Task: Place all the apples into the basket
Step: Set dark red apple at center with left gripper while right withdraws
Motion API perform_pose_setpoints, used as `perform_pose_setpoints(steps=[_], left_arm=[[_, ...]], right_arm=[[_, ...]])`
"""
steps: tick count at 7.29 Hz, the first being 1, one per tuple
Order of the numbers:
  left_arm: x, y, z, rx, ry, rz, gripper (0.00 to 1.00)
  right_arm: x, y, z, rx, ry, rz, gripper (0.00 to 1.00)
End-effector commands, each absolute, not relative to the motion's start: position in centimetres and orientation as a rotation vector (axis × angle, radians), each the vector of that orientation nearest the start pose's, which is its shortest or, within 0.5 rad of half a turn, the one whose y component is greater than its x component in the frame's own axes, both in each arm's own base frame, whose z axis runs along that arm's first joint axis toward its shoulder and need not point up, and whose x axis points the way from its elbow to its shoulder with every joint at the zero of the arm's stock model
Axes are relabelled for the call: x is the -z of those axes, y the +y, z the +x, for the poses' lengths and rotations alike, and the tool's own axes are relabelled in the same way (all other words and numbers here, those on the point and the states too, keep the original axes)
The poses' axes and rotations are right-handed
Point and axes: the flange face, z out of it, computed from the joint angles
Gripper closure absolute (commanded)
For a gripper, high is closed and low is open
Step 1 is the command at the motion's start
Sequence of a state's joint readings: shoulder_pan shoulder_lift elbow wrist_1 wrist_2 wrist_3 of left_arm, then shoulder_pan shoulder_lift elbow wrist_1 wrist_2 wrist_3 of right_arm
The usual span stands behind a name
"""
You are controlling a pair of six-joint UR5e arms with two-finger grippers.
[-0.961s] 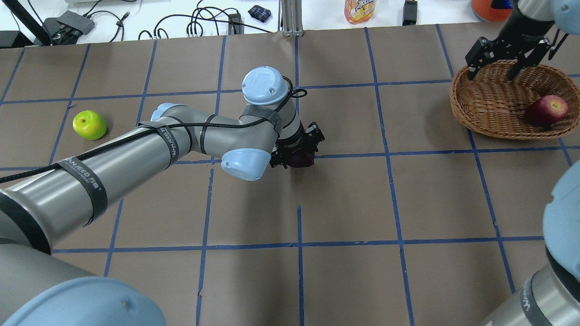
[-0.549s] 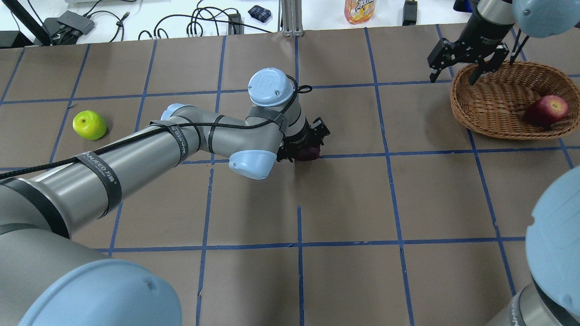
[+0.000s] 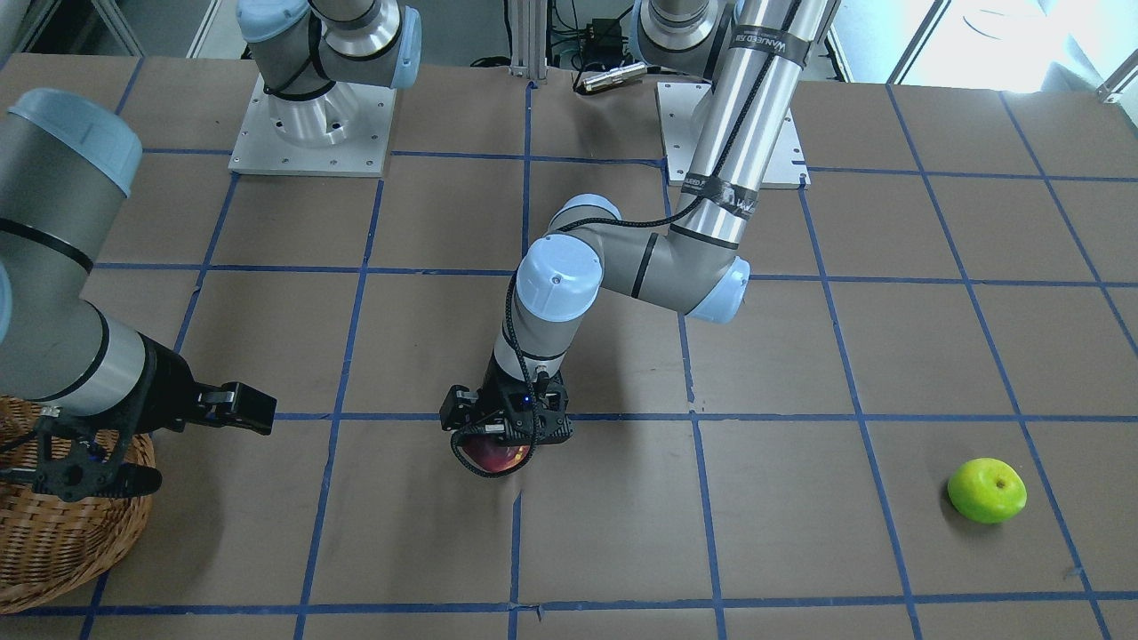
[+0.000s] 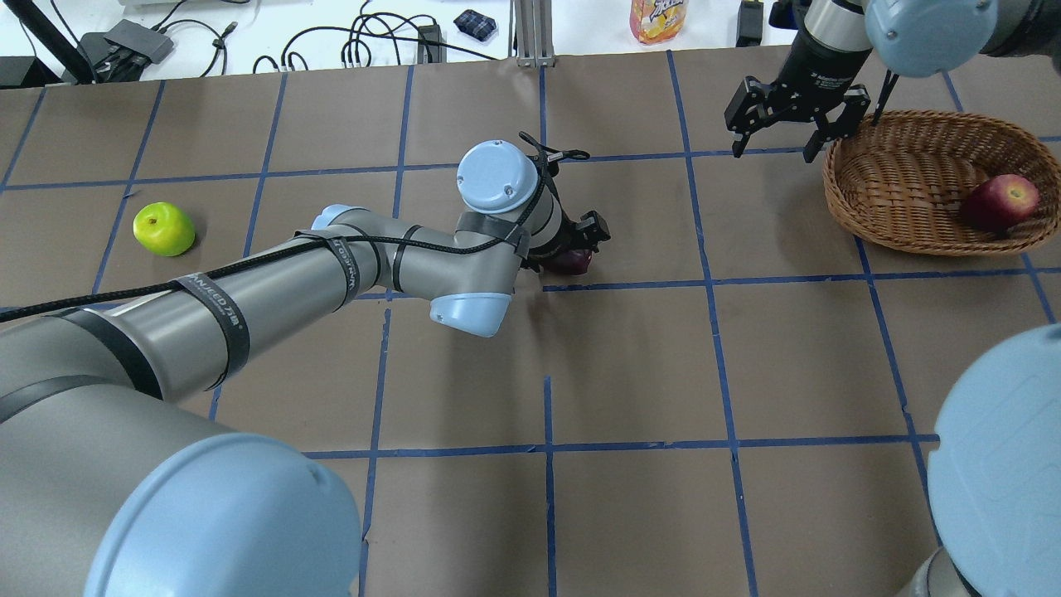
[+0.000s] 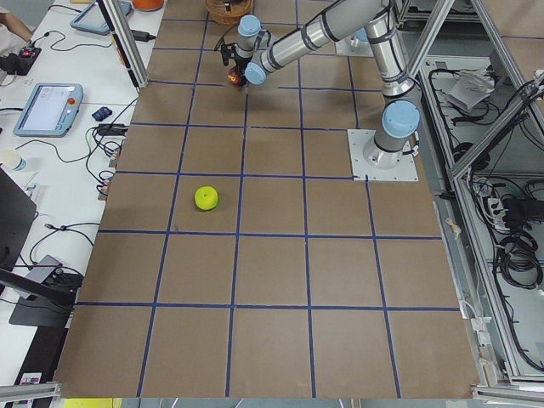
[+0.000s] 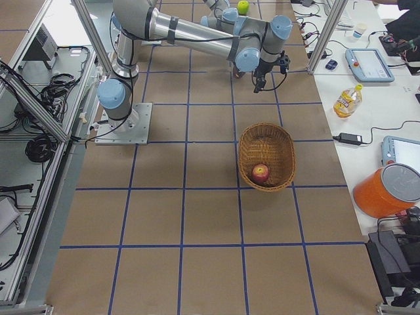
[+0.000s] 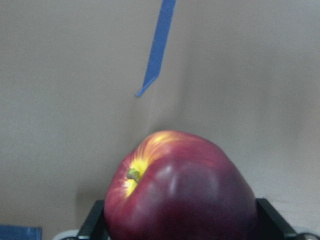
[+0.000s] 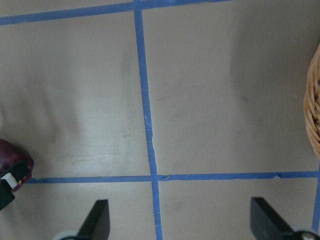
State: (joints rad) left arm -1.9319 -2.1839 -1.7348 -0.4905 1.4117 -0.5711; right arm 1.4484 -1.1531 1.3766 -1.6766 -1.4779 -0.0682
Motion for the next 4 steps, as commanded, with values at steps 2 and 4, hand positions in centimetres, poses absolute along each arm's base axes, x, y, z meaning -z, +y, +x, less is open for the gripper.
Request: perform_pose_setpoints(steps=[2,4], left_arm=[[-14.5,-50.9,-34.9,0.232,3.370,-0.314,0.00],[-14.8,-49.7,-34.4,0.221,3.369,-0.330,0.00]], right_arm=[[-35.6,-65.5,6.7,-0.159,3.033,0.089,0.00],[-36.1,-65.3,8.2,-0.141,3.036,0.124,0.00]])
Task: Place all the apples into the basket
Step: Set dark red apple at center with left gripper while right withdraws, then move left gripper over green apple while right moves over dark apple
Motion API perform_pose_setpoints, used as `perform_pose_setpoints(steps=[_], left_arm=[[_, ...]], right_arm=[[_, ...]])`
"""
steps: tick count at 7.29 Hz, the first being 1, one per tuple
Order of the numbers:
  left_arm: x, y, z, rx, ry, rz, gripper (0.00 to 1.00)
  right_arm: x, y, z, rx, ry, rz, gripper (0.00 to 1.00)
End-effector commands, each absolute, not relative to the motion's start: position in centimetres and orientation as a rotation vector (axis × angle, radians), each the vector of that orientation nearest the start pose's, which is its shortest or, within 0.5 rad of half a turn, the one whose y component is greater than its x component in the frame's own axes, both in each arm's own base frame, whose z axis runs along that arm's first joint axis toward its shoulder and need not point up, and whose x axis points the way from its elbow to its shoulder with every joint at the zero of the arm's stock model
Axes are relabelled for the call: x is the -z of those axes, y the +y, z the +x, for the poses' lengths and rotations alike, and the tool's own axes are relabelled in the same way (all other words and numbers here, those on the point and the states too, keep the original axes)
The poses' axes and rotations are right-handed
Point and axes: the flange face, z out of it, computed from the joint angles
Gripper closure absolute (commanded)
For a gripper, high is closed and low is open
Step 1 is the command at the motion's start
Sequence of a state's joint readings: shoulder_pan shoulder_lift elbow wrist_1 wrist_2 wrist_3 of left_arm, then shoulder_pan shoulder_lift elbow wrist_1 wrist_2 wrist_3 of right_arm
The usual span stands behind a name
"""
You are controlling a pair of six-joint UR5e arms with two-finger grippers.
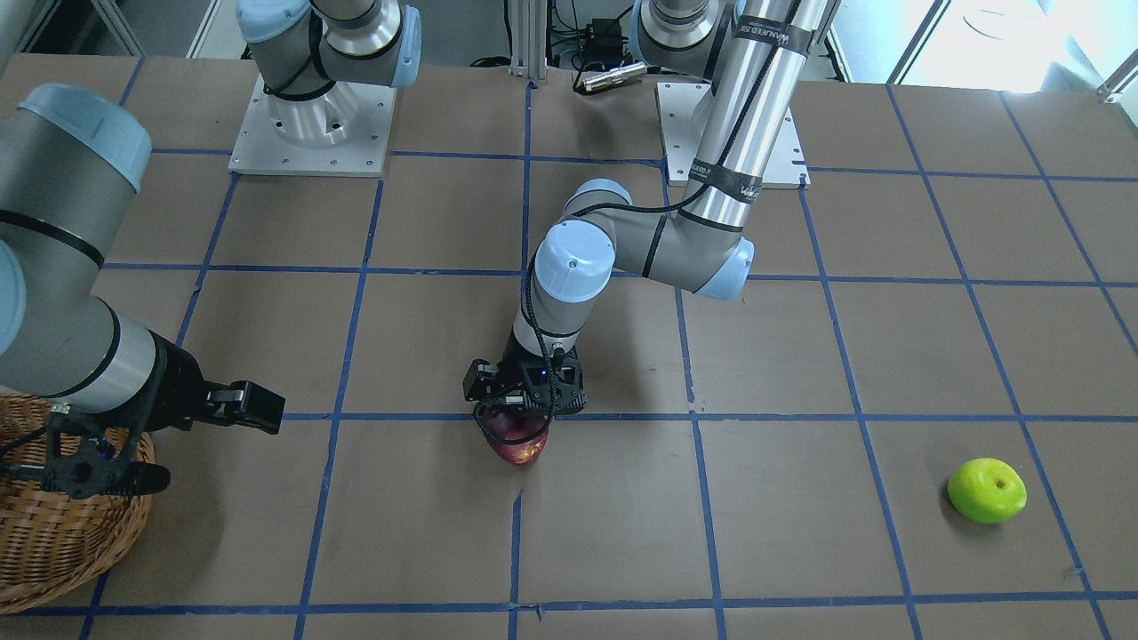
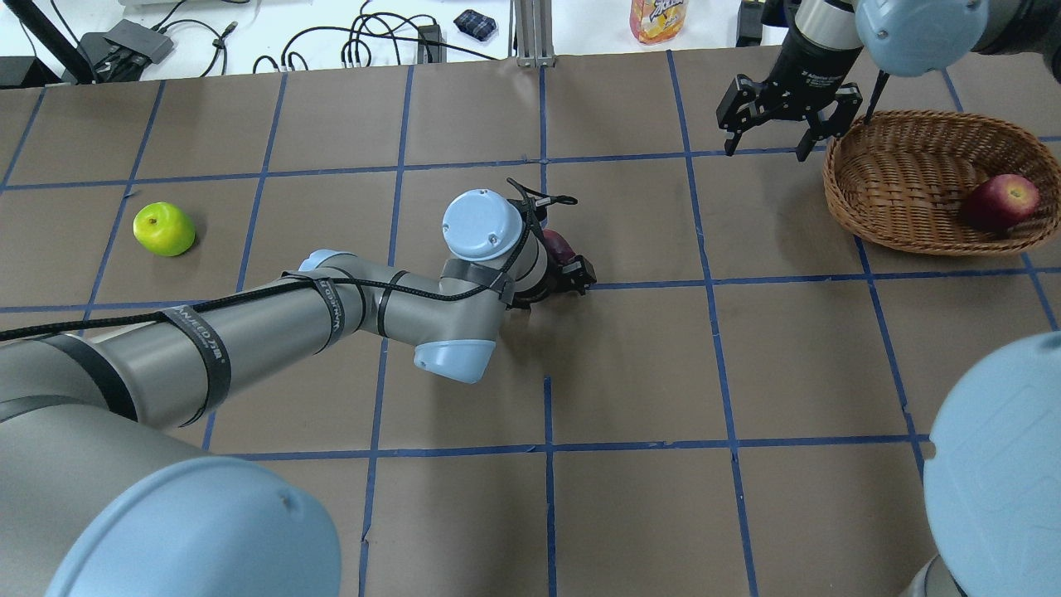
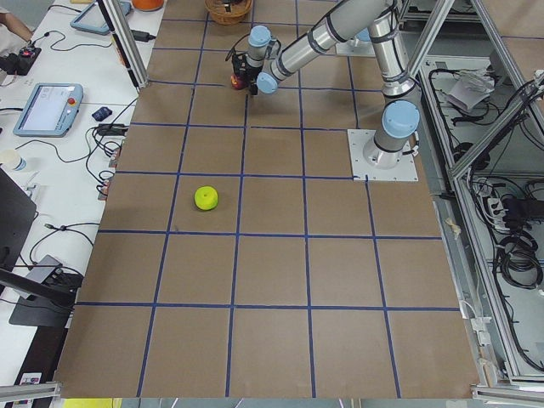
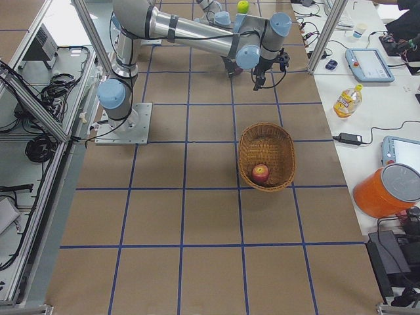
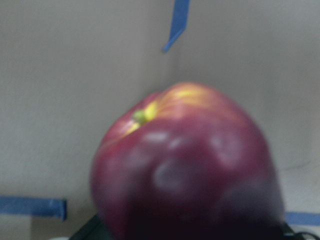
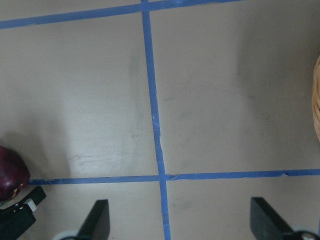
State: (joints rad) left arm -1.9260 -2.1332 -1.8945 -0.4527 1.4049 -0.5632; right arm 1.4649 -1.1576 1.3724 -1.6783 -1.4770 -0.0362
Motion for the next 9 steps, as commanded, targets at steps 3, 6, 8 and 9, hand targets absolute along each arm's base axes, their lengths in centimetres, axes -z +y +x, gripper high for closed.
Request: perform_pose_setpoints(steps=[3,6,8,9], left_arm=[[-18.5,-48.6,-32.2,0.264,3.381,-0.354,0.00],[-22.2,-52.9,-16.5,0.143,3.306,-0.295,0.00],[-26.4,-56.5,-3.0,0.097,3.268,-0.112,0.00],[-28.4,-58.8,2.7,0.139,3.204,-0.053,0.00]], right_arm=[[-36.7,-65.3,9.9,-0.123,3.039,0.143,0.00],[-36.1,-64.4,15.6,-0.151,3.026,0.365,0.00],[-33.5,-64.0,21.2,-0.145,2.953,0.572,0.00],[-31.5,-63.7,23.6,-0.129,2.944,0.618,0.00]])
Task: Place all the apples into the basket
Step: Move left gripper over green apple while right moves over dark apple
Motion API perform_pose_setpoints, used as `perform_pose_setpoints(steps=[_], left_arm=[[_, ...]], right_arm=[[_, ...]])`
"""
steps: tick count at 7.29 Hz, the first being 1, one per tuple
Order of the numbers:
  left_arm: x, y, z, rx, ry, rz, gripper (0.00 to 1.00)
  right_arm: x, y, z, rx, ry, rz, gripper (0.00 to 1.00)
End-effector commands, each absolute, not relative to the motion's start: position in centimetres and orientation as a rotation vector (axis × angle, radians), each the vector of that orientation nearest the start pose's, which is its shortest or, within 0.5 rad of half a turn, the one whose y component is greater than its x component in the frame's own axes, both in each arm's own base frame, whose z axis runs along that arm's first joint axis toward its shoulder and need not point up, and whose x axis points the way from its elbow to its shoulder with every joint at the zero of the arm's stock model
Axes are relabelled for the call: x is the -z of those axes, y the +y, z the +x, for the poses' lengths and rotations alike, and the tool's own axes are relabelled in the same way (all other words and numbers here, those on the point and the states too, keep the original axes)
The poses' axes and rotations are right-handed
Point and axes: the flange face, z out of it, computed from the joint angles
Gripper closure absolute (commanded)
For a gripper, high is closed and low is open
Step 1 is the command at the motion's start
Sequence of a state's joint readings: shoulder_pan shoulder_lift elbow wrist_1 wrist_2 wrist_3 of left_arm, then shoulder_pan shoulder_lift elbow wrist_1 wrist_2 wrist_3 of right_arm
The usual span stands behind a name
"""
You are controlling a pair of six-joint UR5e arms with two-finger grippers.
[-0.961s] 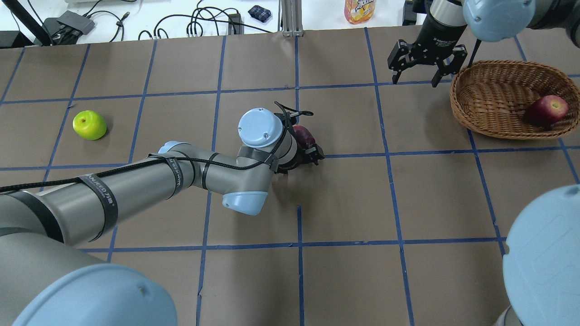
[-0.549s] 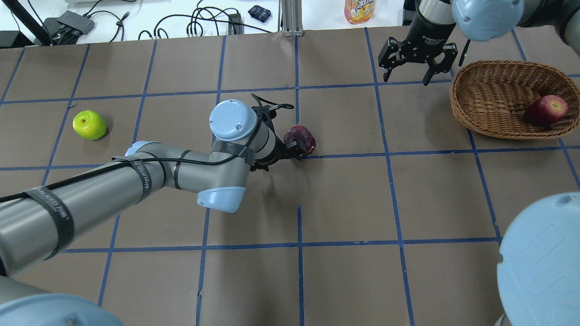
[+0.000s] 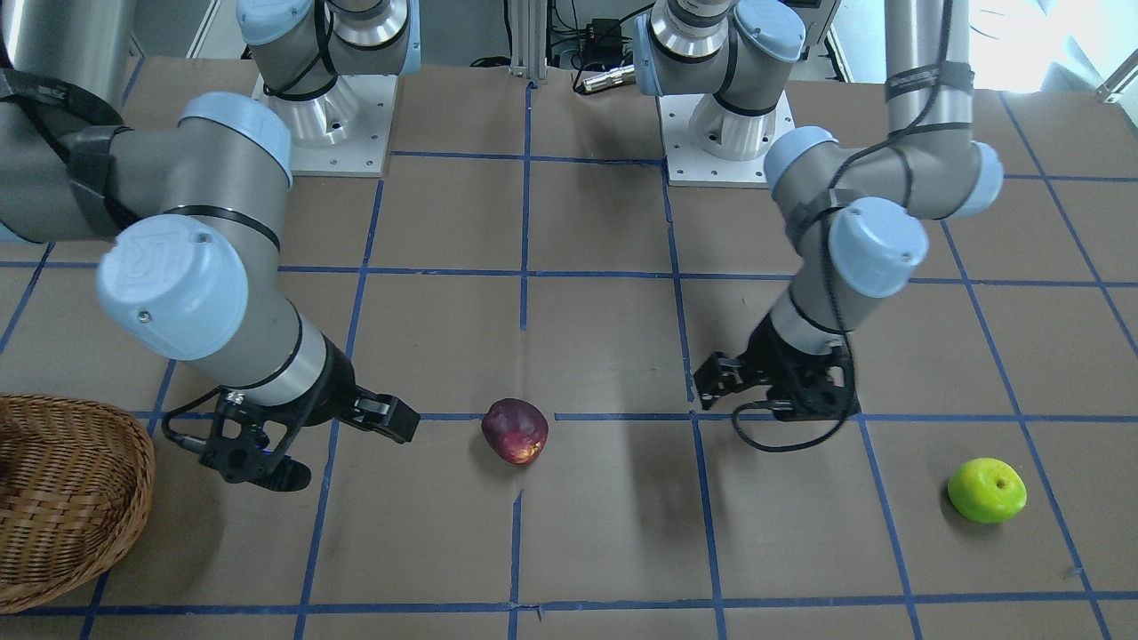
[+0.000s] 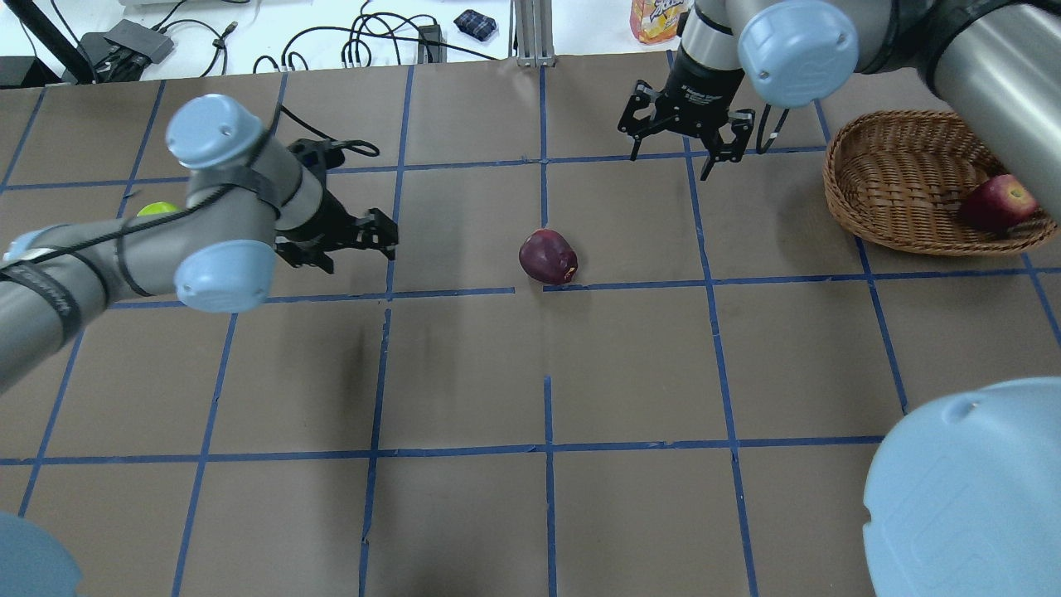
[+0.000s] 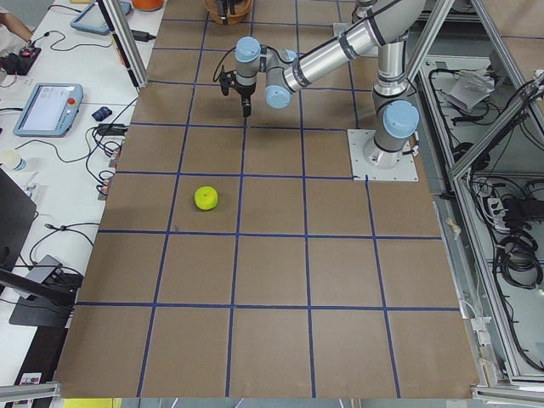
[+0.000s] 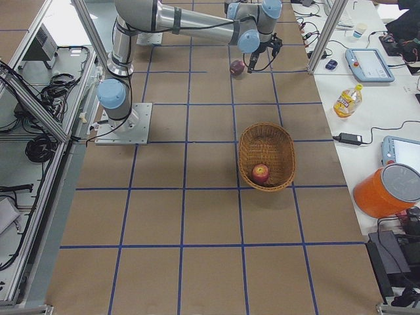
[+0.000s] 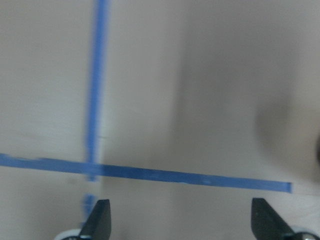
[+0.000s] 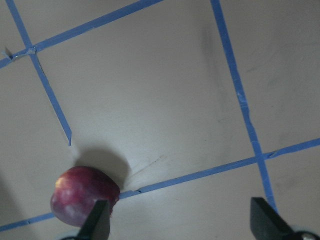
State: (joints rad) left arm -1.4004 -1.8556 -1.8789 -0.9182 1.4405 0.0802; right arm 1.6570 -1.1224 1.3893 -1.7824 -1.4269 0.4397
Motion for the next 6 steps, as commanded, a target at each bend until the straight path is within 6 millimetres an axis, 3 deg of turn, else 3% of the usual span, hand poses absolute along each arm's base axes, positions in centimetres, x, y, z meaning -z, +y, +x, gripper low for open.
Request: perform_pose_setpoints(steps=[1,2,3,4,5,6], left_arm=[[-31.0,-61.9,5.5,0.165,3.094,0.048,0.00],[-32.5,-65.4,7.3,0.152,3.075,0.106,0.00],[-32.0,-68.1,10.5,0.136,3.061,0.081,0.00],[-30.5,-69.5,15.7,0.095,3.013,0.000,0.00],[-29.1,-70.1,19.7,0.073,3.014,-0.011,0.00],[-25.7,-69.9,20.9,0.004,3.040,0.015,0.00]], right_arm=[[-29.8,-63.7,25.7,-0.085,2.924,0.677,0.00],[-28.6,-63.6,27.0,-0.072,2.915,0.700,0.00],[-28.5,-63.2,27.7,-0.078,2.910,0.720,0.00],[-28.1,-62.6,29.3,-0.088,2.919,0.692,0.00],[-27.2,-62.9,29.9,-0.070,2.904,0.724,0.00],[-25.3,-63.1,31.3,-0.061,2.895,0.747,0.00]])
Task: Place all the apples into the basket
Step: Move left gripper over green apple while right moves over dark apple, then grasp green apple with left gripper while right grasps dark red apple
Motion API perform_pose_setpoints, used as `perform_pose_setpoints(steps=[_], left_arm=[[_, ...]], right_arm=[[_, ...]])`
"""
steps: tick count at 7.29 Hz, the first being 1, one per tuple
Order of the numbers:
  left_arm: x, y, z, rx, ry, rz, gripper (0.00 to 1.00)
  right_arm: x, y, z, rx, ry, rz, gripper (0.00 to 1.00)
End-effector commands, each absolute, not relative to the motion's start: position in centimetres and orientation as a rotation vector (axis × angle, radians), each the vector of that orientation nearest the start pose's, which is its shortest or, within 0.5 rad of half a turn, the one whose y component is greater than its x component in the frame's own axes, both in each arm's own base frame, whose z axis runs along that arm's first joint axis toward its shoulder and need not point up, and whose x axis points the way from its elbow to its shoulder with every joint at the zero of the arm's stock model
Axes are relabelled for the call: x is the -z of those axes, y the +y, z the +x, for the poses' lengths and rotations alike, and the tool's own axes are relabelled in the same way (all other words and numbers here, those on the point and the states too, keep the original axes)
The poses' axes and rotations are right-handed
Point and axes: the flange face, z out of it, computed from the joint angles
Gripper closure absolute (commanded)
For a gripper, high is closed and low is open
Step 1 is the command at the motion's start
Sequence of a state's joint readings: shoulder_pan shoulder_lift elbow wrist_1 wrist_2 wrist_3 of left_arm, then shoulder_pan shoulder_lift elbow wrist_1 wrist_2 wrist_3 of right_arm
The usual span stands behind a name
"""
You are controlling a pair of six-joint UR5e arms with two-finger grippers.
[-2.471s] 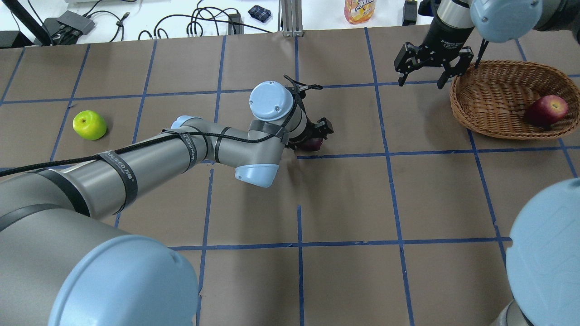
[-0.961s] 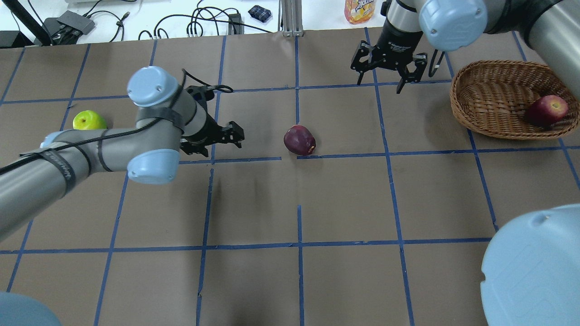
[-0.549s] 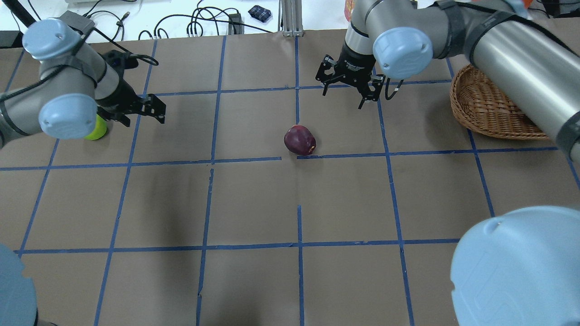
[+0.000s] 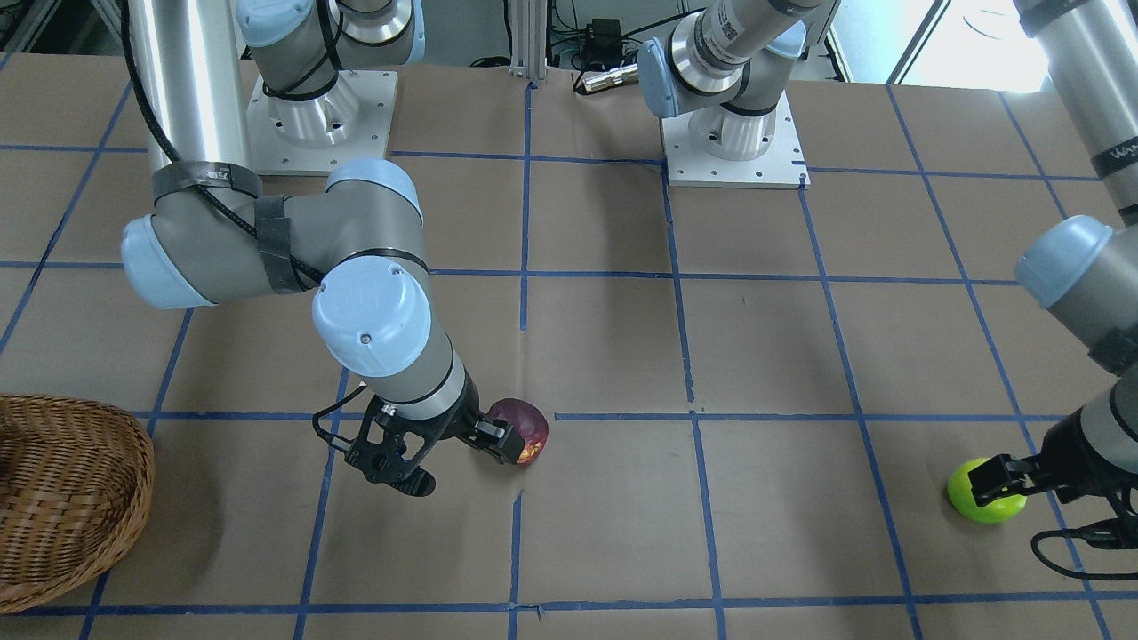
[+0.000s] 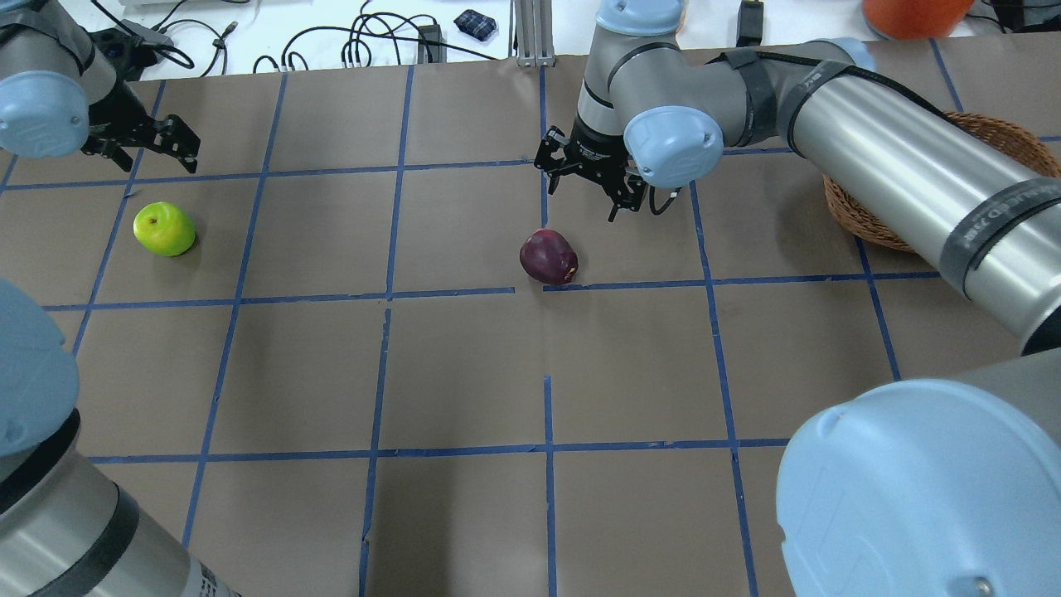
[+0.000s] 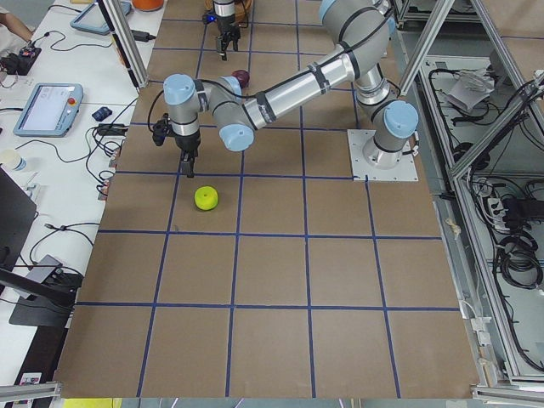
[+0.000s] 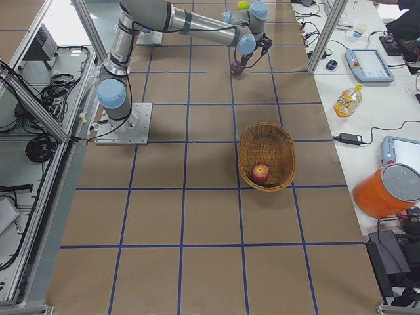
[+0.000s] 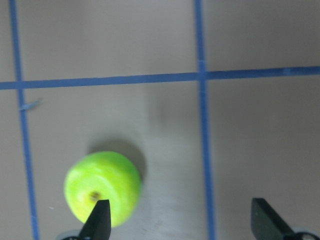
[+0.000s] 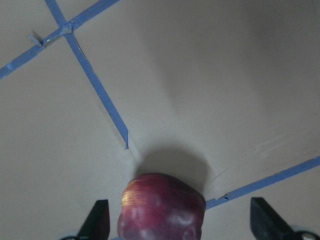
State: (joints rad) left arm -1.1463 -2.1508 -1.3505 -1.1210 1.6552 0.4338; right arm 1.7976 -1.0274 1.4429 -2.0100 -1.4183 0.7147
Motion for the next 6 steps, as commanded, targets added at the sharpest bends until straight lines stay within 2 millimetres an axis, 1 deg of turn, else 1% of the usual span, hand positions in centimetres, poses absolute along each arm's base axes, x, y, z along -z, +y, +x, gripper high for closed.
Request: perform_pose_setpoints(steps=[1,2,3,4,5,6], left_arm=[[-24.4,-70.2,21.0,-0.031,3.050,0.031,0.00],[-22.6,-70.3,21.1,-0.061,3.059,0.042,0.00],[-20.5,-70.1,21.3,-0.095,3.070,0.049,0.00],[-18.3,-70.0,22.1,-0.128,3.089,0.074,0.00],[-17.5,-69.7,22.4,-0.134,3.132,0.060,0.00],[-16.7,-69.3,22.0,-0.152,3.154,0.056,0.00]], right_arm=[[-24.5,-62.9,31.9,-0.068,2.900,0.737,0.00],[-23.8,-62.9,31.9,-0.087,2.903,0.739,0.00],[-22.1,-62.0,31.8,-0.140,2.909,0.738,0.00],[-21.2,-61.5,31.7,-0.165,2.917,0.737,0.00],[-21.2,-61.4,31.8,-0.178,2.905,0.735,0.00],[-21.2,-61.3,32.1,-0.201,2.875,0.729,0.00]])
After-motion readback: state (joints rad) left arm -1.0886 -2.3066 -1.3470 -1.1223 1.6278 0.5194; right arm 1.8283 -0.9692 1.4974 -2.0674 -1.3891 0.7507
